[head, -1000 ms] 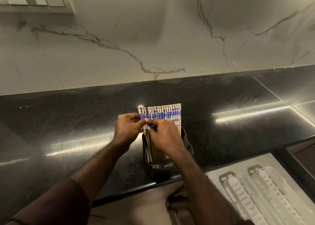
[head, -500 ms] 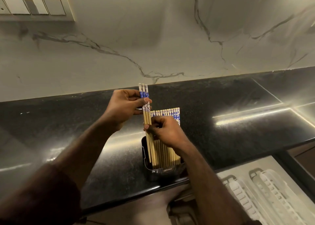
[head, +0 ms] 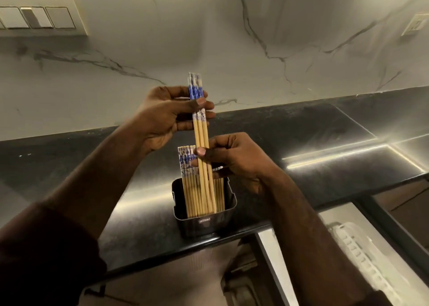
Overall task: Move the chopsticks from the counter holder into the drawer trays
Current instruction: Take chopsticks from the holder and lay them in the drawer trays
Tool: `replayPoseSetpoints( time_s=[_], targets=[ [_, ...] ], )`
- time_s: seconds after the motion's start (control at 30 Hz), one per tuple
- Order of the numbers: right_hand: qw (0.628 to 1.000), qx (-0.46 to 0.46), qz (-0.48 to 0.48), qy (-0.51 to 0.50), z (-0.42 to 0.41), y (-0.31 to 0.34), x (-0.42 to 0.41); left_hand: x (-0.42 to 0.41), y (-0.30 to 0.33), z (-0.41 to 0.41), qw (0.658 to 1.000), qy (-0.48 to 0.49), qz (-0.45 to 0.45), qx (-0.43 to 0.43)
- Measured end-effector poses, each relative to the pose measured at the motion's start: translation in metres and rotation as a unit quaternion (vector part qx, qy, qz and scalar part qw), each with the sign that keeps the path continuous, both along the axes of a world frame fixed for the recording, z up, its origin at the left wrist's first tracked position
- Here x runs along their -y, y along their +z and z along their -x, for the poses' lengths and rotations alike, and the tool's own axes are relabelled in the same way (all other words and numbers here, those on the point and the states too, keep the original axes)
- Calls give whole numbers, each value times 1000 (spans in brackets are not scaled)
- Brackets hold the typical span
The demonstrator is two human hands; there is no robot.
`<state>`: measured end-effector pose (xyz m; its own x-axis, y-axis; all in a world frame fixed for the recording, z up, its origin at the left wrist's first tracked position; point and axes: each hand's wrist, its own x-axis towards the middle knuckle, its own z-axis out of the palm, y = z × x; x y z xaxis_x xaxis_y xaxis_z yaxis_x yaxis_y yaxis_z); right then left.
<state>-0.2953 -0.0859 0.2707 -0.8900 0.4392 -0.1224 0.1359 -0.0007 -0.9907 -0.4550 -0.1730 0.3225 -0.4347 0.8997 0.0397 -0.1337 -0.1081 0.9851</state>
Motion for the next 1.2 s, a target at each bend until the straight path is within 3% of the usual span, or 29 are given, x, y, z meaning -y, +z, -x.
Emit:
replayPoseSetpoints(
  time_s=[0.3, 0.73, 1.2],
  targets=[
    [998, 37, -45, 13, -79, 22, 32, 18, 35, -50, 999, 17, -43, 10],
    [991, 68, 65, -100, -204, 30, 126, 60, 38, -153, 990, -102, -85, 39],
    [977, 96, 115, -154, -394, 12, 124, 33, 2, -343, 983, -153, -43, 96]
  ],
)
